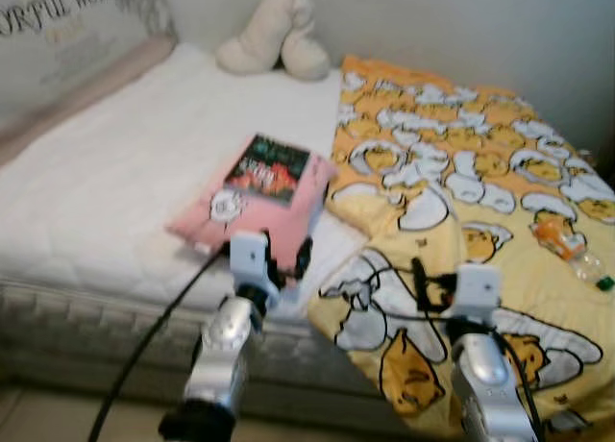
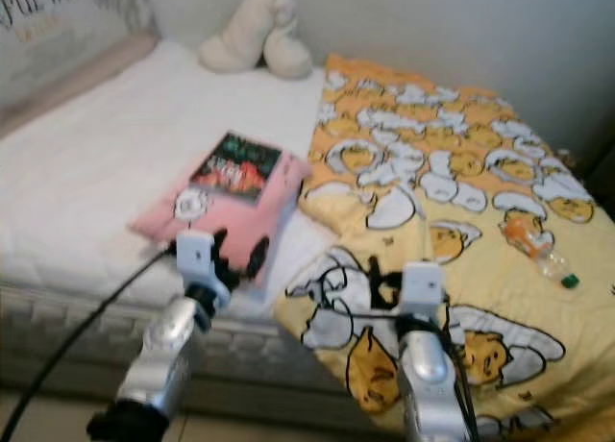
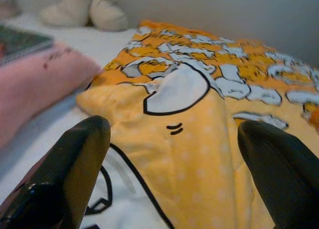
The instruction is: Clean up the room
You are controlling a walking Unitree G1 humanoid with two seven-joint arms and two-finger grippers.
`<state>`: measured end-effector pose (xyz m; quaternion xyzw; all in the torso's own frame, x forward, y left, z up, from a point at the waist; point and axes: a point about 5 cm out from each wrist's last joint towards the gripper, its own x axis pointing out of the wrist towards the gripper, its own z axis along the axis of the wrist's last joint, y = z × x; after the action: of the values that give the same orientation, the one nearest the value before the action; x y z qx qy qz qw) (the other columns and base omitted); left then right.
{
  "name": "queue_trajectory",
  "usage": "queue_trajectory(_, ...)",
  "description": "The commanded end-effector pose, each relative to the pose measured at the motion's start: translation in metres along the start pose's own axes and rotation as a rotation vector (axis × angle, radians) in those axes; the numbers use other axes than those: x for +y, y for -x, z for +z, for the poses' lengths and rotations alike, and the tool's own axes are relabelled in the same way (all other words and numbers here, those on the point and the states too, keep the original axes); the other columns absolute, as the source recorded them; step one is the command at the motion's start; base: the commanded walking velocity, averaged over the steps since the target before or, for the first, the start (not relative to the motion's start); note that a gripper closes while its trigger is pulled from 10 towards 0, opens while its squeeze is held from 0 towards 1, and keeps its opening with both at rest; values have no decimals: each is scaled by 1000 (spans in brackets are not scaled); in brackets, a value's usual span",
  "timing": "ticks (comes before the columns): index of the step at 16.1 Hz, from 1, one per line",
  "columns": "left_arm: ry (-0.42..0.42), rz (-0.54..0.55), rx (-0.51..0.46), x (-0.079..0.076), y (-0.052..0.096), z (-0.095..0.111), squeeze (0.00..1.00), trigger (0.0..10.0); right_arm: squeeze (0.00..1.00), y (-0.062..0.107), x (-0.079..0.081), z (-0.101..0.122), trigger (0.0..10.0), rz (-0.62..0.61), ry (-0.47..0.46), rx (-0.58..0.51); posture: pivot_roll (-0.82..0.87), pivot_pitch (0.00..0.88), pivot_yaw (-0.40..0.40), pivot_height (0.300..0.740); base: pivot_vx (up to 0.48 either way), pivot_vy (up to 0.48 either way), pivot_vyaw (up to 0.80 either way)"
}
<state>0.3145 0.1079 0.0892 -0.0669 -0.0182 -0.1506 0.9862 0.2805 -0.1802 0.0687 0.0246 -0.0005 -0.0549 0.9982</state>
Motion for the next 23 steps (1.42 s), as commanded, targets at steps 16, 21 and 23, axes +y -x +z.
queue_trajectory(16,-27,13,23,5,2,-5,0,10000,0,5,4,-9,10000,20,-2,30,79,0,-24,740,0,-446,0)
queue_trajectory(21,-10,6,37,4,1,-6,0,10000,0,6,3,-10,10000,12,-3,33,79,0,-17,740,0,-445,0)
queue_trajectory(23,-45,-15,57,10,8,-9,0,10000,0,9,0,-6,10000,3,12,-11,74,0,-17,740,0,-456,0)
